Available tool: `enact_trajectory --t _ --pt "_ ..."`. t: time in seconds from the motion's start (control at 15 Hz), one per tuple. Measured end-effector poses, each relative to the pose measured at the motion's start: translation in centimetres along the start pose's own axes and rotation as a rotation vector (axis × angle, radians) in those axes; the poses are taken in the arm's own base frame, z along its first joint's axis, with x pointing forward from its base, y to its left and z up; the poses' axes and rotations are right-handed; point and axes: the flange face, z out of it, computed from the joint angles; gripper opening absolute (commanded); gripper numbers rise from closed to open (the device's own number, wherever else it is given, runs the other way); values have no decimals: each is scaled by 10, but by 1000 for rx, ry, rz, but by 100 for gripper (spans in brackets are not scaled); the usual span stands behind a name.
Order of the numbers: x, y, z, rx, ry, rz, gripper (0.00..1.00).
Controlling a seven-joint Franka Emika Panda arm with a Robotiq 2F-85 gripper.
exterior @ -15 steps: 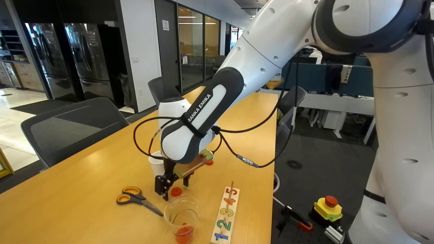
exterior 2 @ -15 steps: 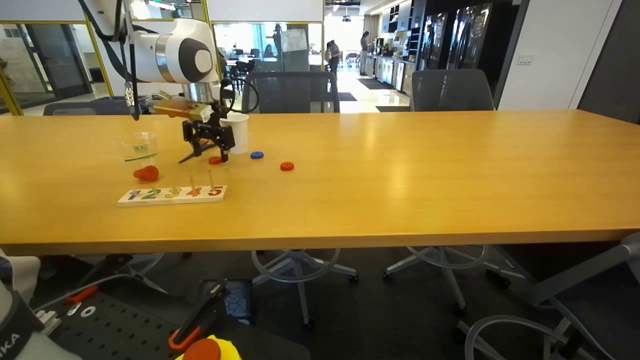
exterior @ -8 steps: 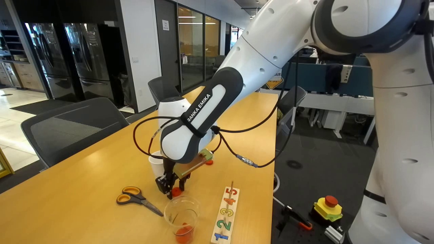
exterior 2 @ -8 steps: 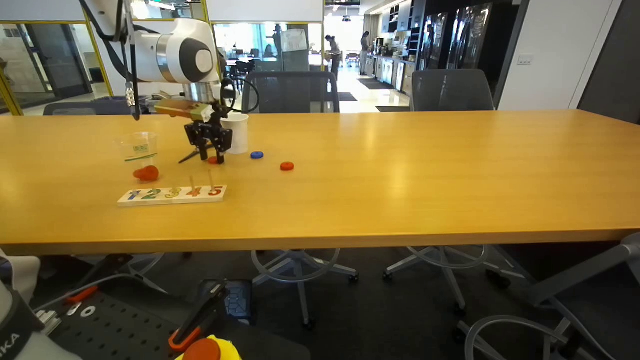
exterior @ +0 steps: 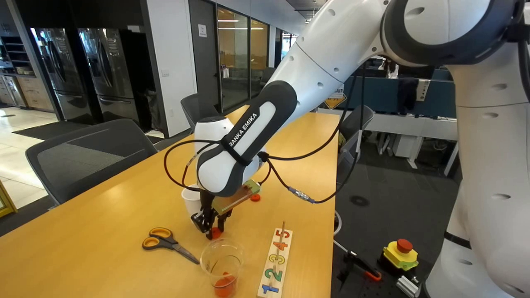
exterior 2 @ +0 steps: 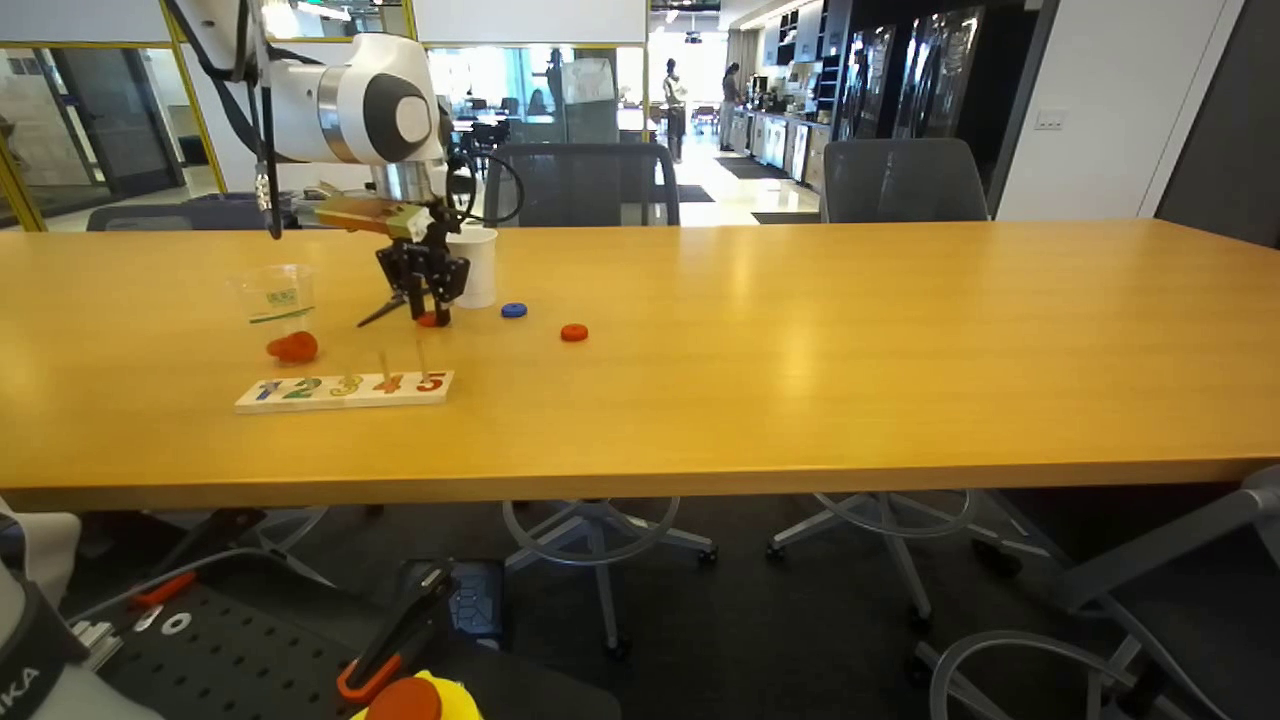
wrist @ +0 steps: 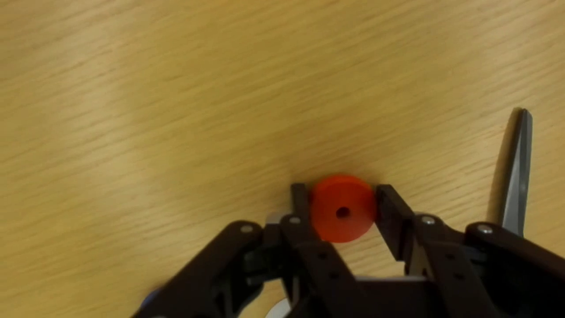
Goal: Put the orange discs in the clear cup and the blue disc in the white cup
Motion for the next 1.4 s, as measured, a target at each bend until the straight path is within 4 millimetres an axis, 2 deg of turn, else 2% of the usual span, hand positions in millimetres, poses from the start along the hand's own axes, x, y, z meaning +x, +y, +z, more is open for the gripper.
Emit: enact_trajectory --t 0.2,0.4,0.67,0.93,1.2,1.4 --pt "-1 3 -16 0 29 7 24" --pt "-12 3 -43 2 75 16 24" --pt "-43 -1 -82 -14 139 16 24" --pt "-79 -16 -112 -34 193 -11 24" --pt "-110 -38 -128 -31 220 -59 24" --pt "-127 -53 -125 -4 197 -84 24"
